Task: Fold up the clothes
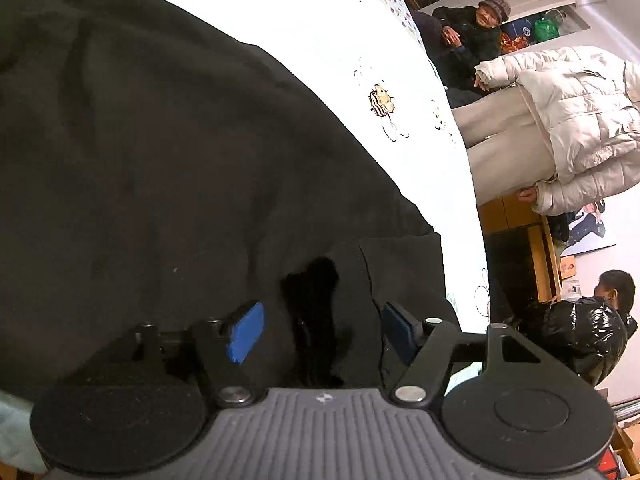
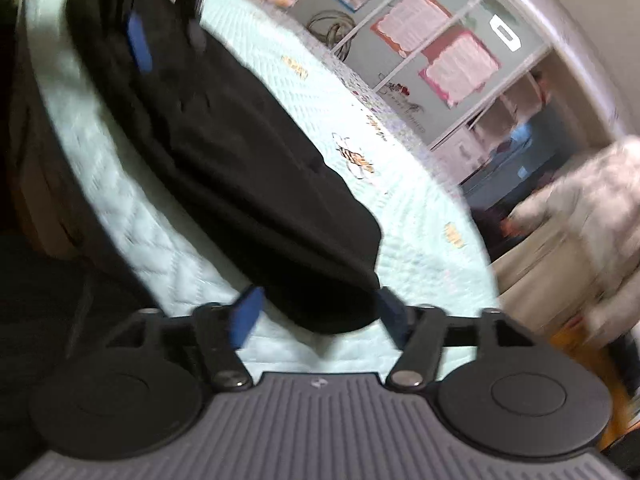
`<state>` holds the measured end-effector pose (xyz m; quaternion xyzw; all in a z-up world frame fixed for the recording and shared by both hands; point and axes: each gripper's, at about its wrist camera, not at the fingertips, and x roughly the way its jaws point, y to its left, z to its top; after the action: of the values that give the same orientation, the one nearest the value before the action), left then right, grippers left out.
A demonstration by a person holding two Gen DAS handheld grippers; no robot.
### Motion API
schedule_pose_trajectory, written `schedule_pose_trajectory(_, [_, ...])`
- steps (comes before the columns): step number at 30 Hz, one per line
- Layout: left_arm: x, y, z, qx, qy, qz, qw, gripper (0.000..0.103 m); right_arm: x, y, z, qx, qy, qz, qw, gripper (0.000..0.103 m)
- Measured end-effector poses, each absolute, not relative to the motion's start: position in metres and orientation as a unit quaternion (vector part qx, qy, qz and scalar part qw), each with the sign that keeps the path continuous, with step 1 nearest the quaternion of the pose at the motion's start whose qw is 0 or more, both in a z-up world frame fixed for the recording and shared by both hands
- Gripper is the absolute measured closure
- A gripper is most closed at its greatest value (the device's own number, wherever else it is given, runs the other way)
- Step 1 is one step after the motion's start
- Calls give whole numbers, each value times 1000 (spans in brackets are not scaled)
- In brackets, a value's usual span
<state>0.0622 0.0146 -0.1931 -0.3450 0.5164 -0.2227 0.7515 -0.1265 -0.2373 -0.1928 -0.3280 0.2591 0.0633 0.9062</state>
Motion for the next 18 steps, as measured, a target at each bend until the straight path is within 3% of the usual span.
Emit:
schedule_pose_trajectory(3, [63,10,-196,-350,516,-230,748,26,-132,-257,-171,-219,269,85,934,35])
schedule_pose_trajectory(8, [65,-11,-193,-336,513,-237,753,26,-114,-291,-133,-67,254,82,961,44])
schedule_pose_trajectory(10, [66,-18,-194,-320,513,-229,763,32,-91,-296,-127,-55,258,67,962,48])
schedule_pose_trajectory(13, [64,-25,-188,-282,507,-224,783,50,-48,-298,-128,-59,282,61,956,50])
schedule_pose_trajectory(14, [64,-27,-185,-268,504,-224,790,66,-34,-296,-131,-64,292,62,952,50])
schedule_pose_trajectory(15, [64,-29,-184,-257,503,-223,794,72,-22,-292,-133,-69,296,71,950,50])
schedule_pose_trajectory(18, [63,-30,-183,-244,505,-226,796,73,5,-273,-146,-131,303,92,939,50])
